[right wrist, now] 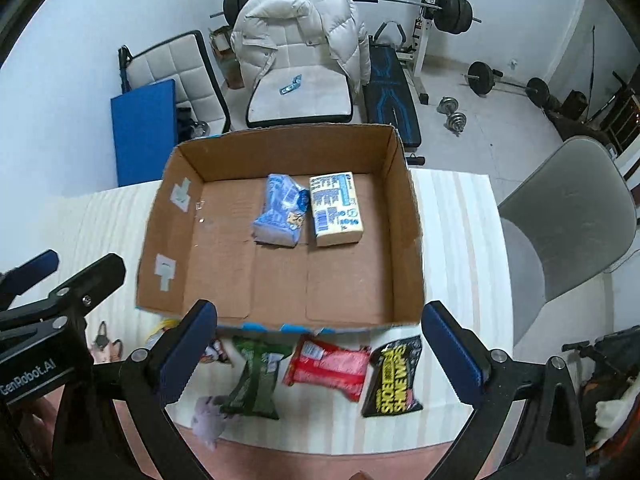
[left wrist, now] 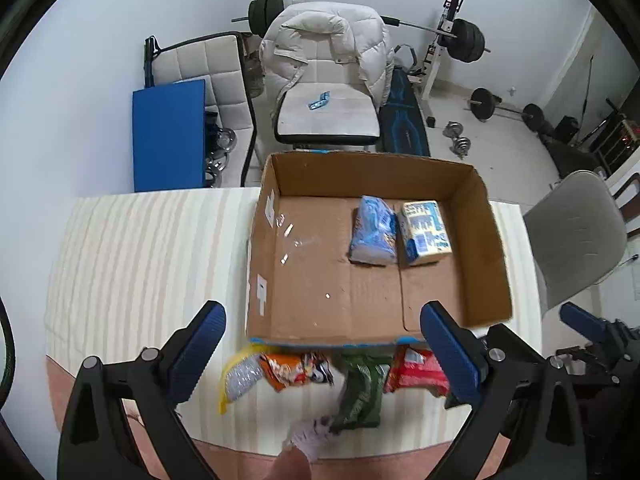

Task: Organize soft objects
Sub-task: 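Grasp the green snack bag with the left tool while the right tool grasps the black wipe pack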

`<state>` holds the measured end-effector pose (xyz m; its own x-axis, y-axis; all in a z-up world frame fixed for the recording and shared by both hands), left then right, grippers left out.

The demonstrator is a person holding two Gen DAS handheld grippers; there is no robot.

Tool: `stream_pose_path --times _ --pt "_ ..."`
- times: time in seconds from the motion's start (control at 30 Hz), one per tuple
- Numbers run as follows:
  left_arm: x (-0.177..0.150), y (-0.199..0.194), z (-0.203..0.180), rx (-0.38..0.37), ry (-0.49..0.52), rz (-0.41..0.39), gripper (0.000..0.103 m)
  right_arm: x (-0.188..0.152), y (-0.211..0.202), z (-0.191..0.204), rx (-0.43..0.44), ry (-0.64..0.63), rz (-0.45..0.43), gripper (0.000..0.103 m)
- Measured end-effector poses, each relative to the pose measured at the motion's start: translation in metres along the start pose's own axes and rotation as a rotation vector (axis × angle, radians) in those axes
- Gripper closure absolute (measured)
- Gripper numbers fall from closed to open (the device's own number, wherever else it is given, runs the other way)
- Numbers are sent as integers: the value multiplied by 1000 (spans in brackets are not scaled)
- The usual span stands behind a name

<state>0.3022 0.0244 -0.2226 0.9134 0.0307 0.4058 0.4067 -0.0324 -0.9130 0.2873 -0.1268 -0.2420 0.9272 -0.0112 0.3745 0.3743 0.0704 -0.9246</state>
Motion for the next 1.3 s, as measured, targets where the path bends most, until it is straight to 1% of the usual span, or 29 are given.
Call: stream_pose_path --times 0.07,0.1,0.17,0.23,0.27,0.3,0.37,0.4,0.47,0.5,0.57,0.6,0.67,0.77,0.83,0.9,0.93,1.03,1.07,1.1,1.13,1.17,1.2,1.27,1.3 --pt "-9 -5 3 6 13 3 3 -9 -8 2 33 6 -20 0" --pt "-14 -7 5 9 16 3 3 -12 -11 1 33 2 -29 0" --pt "-30 -3 10 19 21 26 3 -25 -15 -5 18 2 -46 0" --pt "-50 5 14 19 25 64 3 -38 -11 -13 31 32 -36 0" --pt "-61 13 16 30 35 79 3 -51 -6 -20 59 65 -12 0" --pt "-74 22 18 45 46 103 3 -61 1 -27 70 89 19 0" --pt "-102 43 21 62 63 172 3 -85 15 -45 31 125 91 0" --pt "-118 58 20 52 62 221 3 -98 24 -56 2 137 116 0" --pt "-136 78 15 37 58 280 3 -119 40 -73 -34 148 156 0" --pt "-147 92 8 13 56 326 3 -127 48 -79 -45 152 178 0" --pt "-158 108 -5 -28 45 368 4 -145 70 -93 -65 166 231 0" --pt "-161 120 -13 -41 41 389 5 -150 78 -99 -72 170 243 0" --pt "-166 136 -25 -70 34 420 15 -160 98 -109 -79 177 279 0" --pt "-170 161 -46 -93 24 459 24 -172 126 -118 -82 180 336 2" --pt "-171 172 -56 -109 22 476 24 -177 141 -124 -95 174 366 6" --pt "-172 183 -64 -98 33 489 24 -182 153 -127 -91 177 389 14" --pt "-173 188 -66 -93 38 495 25 -185 160 -128 -90 180 401 16" --pt "-180 200 -72 -90 51 526 37 -191 175 -128 -76 192 437 20" --pt "-182 203 -73 -87 50 534 41 -193 180 -128 -77 190 446 23" --pt "-184 205 -74 -84 50 540 44 -195 183 -127 -77 187 454 24" --pt "-187 208 -75 -82 50 547 51 -196 185 -126 -75 186 458 25" --pt "-189 209 -75 -77 48 551 55 -198 187 -126 -81 180 467 26" --pt "-190 210 -75 -77 44 550 56 -197 188 -124 -86 168 462 26" --pt "-194 212 -76 -76 34 549 63 -197 189 -122 -96 150 466 27" --pt "-194 211 -76 -76 31 546 64 -196 191 -119 -103 143 466 29"
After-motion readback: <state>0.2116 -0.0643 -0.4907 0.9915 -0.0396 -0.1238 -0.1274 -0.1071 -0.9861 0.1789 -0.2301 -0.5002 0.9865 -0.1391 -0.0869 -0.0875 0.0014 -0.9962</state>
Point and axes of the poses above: each gripper's, at about its wrist camera, not at the fingertips, and y roughly the way its jaws point, z to its left, x to its top, the point moved 10 cm from there along y, roughly the way its jaws point, and after that the axes turned 2 degrees about -z, right-handed, at the moved point
